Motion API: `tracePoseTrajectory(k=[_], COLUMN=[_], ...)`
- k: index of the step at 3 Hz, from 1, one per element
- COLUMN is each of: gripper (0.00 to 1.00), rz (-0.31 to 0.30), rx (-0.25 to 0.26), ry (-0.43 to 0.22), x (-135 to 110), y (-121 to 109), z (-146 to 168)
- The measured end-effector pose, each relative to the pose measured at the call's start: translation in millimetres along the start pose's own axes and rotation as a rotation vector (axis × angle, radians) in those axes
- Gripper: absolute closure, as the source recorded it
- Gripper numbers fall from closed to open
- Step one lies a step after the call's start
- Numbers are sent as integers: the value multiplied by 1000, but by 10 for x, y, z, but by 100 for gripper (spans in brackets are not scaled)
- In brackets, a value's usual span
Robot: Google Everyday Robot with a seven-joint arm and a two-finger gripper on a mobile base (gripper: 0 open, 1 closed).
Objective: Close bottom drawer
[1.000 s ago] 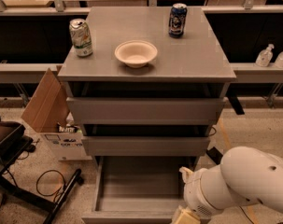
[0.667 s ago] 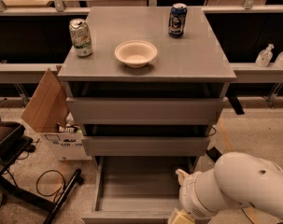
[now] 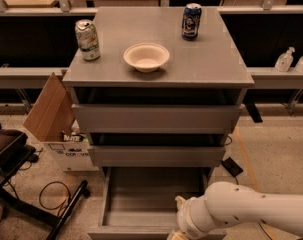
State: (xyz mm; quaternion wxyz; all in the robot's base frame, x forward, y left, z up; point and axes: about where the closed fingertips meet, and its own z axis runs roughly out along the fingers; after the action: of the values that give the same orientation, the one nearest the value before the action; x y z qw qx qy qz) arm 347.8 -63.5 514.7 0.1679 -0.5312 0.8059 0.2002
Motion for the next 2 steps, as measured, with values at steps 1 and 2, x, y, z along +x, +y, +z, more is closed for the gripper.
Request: tracePoseTrajectory(k=[1, 2], gripper=[0, 0], rz=[52, 103], rx=[-32, -61], ry=[6, 17], x=[238, 516], y=[-214, -351], z=[615, 1145])
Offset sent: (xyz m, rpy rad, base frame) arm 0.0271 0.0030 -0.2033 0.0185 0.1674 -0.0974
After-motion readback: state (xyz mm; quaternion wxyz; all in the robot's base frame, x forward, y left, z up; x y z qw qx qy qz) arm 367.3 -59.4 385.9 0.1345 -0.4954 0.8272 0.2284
